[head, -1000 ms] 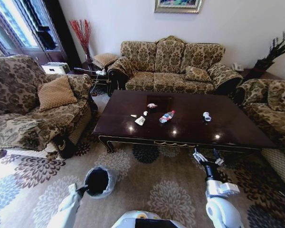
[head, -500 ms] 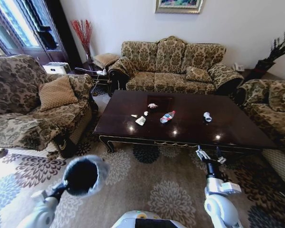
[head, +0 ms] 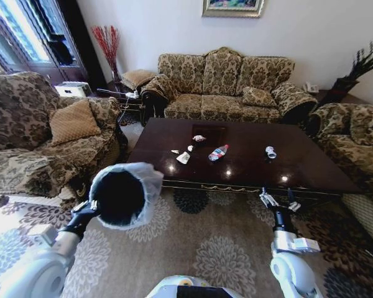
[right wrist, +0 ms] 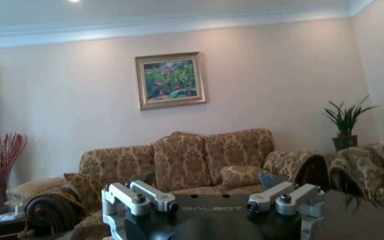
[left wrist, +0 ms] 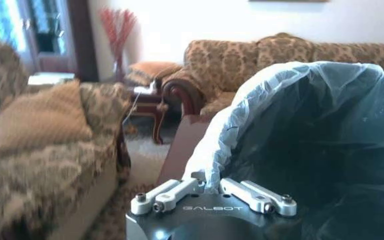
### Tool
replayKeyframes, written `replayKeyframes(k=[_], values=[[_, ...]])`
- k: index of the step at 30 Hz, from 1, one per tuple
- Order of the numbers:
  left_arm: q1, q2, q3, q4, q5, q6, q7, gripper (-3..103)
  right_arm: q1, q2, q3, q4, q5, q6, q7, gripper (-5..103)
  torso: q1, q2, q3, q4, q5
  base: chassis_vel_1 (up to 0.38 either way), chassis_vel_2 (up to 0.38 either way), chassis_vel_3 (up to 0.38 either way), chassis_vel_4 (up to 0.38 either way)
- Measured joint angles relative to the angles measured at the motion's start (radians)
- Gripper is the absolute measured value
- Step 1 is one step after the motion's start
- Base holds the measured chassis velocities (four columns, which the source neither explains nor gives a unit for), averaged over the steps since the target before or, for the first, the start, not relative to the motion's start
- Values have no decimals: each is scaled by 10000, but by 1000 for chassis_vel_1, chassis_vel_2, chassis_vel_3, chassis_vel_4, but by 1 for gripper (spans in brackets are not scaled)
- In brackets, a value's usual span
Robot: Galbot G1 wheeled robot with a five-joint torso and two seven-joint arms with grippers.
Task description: Move to the front of the table and place the trash on the table into the trash bin.
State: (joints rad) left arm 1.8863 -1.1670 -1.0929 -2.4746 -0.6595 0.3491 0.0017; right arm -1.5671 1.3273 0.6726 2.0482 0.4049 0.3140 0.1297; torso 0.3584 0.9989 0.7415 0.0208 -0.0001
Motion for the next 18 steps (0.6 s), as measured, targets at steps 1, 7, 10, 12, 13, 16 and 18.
replayKeyframes(k=[1,7,10,12,13,16,18], values=[[81,251,-179,-44,33,-38,31,0,143,26,-85,-38,-119,-98,0,100,0,0,0,0,1,0,0,0,0],[116,498,-380,-2,-58,-113,48,0,743,143,-441,-238,-498,-479,0,100,1,0,1,0,1,0,0,0,0],[47,491,-194,119,-47,-133,56,0,893,183,-545,-319,-576,-548,0,100,0,0,1,1,1,0,0,0,0],[-68,535,-20,263,-13,-140,58,0,933,208,-597,-354,-624,-617,0,100,0,0,1,0,-1,0,0,0,0],[-133,565,56,338,-10,-145,58,0,935,215,-610,-368,-634,-634,0,100,0,0,0,0,-1,0,0,0,0],[-255,591,238,476,-17,-161,47,0,933,226,-618,-418,-654,-650,0,100,-1,1,0,-2,-1,-35,47,36,-49],[-311,582,404,567,-17,-164,46,0,934,237,-622,-483,-673,-652,0,100,-2,0,0,-2,1,-100,116,88,-98]])
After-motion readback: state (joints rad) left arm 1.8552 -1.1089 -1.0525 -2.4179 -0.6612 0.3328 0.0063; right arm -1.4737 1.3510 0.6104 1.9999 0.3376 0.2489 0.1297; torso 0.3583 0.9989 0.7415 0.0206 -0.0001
